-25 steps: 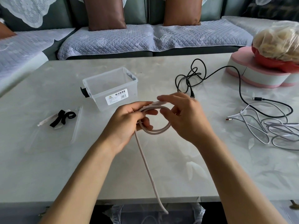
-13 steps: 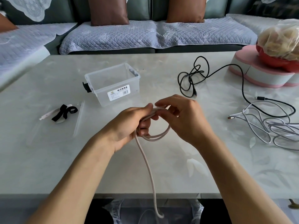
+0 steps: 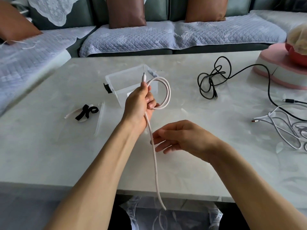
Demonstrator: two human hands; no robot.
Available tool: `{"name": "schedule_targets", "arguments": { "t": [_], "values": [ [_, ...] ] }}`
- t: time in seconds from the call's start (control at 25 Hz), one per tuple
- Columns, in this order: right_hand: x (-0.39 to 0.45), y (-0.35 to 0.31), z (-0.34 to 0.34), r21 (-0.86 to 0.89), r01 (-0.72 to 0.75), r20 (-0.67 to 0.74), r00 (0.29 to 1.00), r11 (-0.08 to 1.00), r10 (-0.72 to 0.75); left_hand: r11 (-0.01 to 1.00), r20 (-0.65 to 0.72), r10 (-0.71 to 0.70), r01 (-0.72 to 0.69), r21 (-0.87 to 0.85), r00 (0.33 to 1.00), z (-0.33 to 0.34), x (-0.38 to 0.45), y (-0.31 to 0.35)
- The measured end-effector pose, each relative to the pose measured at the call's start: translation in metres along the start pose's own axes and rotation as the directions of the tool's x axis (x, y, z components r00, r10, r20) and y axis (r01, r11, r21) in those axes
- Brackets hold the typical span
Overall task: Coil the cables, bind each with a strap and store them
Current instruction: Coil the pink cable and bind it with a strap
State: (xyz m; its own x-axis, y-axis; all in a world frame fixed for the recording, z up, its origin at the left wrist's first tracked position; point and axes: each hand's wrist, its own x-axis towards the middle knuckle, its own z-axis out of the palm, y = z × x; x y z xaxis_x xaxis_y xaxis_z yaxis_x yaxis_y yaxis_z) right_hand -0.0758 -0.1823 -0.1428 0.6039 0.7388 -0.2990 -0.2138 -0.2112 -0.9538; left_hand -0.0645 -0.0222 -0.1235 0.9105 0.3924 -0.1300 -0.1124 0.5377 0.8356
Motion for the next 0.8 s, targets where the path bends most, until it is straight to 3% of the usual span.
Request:
{"name": "schedule_targets", "arguments": {
  "t": [0.16, 0.32, 0.56, 0.68, 0.8],
  "values": [
    [0.001, 0.002, 0.005, 0.097, -0.008, 0.151, 0.988, 0.995, -0.007, 1.000, 0.025, 0.021, -0.022, 0.022, 0.999, -0.003, 0.002, 0.000],
    [-0.006, -0.005, -0.010, 0.200, 0.021, 0.061, 0.998, 0.980, -0.034, 0.999, 0.015, 0.027, -0.027, 0.040, 1.000, -0.015, 0.003, 0.006],
    [-0.017, -0.014, -0.032, 0.084, -0.071, 0.025, 0.997, 0.994, 0.069, 0.995, -0.050, 0.097, -0.097, -0.014, 0.994, -0.024, -0.001, 0.017],
    [-0.017, -0.015, -0.039, 0.134, -0.110, -0.093, 0.988, 0.985, 0.123, 0.992, -0.108, 0.093, -0.101, -0.071, 0.990, -0.025, -0.002, 0.019],
    [-0.011, -0.017, -0.041, 0.341, 0.030, -0.290, 0.954, 0.940, 0.075, 0.993, -0.046, 0.107, -0.104, 0.058, 0.993, -0.025, -0.003, 0.017]
  ]
}}
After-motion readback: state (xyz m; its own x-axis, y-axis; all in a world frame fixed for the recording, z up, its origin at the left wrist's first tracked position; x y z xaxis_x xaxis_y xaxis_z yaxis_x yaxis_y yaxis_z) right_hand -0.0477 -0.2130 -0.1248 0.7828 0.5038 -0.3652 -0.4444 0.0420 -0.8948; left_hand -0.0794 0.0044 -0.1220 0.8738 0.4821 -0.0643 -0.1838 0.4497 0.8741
